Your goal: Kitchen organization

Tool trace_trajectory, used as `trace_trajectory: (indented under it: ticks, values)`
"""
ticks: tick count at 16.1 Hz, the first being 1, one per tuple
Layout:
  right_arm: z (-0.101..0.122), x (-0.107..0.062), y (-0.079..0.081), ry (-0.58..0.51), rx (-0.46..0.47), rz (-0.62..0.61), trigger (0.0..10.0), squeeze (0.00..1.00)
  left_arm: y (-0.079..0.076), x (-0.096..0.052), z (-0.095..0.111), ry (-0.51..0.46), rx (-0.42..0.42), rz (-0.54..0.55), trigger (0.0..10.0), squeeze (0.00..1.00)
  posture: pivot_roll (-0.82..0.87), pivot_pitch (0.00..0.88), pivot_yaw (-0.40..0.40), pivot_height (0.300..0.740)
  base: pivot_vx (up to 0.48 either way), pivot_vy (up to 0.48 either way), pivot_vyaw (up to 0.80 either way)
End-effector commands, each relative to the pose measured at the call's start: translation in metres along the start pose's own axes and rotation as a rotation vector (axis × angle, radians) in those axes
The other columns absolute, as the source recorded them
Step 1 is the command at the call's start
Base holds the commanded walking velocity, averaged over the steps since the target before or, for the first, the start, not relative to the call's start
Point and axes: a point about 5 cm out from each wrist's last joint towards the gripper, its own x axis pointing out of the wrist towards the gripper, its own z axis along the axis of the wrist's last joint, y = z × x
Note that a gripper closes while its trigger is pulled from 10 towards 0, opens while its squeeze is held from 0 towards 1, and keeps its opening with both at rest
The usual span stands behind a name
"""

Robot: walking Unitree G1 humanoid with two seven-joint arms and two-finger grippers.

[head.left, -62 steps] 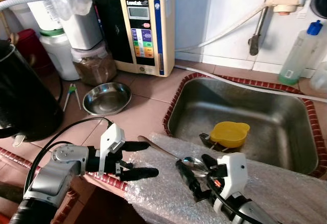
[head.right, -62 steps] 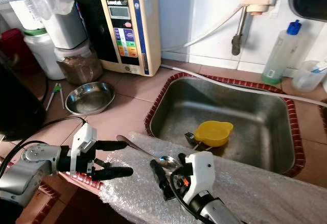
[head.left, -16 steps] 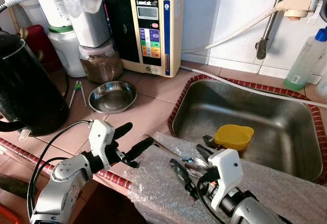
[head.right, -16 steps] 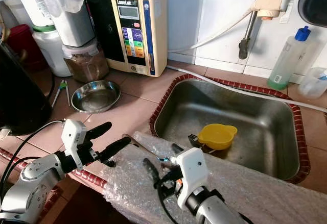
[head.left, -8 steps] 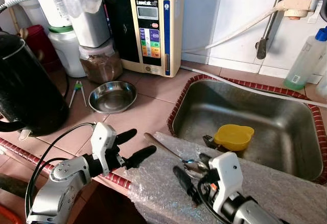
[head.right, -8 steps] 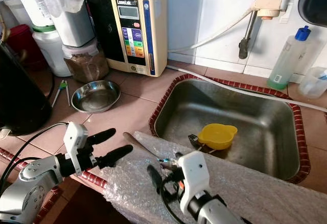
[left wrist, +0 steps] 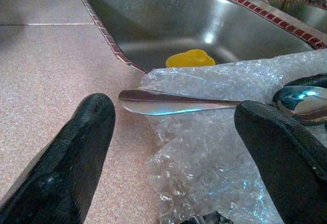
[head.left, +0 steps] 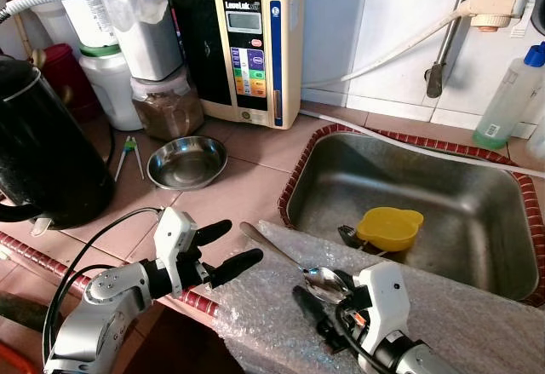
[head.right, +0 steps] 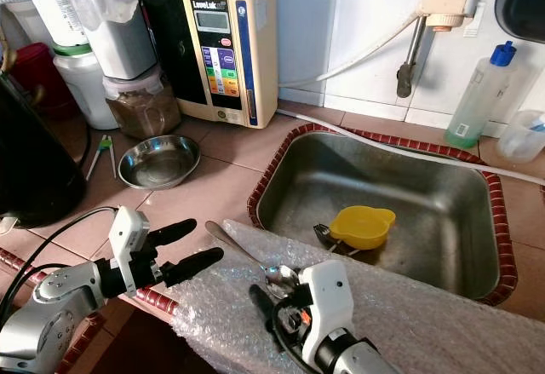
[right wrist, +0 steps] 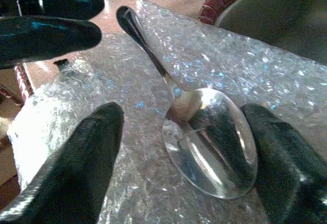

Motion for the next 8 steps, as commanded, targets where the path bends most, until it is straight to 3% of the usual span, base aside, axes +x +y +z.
trace_trajectory:
  ticks: [1, 8]
  values:
    - [-0.0024, 0.0001, 0.0002, 0.017, 0.024, 0.001, 0.0, 0.0, 0.0014, -0.0003, 0.0015, 0.011, 0.006, -0.011, 10.0, 0.0, -0.03, 0.014, 0.103, 0.74, 0.0, 0.0, 0.0]
    - [0.0007, 0.0028, -0.0018, 0.006, 0.028, -0.008, 0.0, 0.0, 0.001, -0.0003, 0.0009, 0.016, 0.012, -0.021, 10.0, 0.0, -0.03, 0.01, 0.106, 0.74, 0.0, 0.0, 0.0]
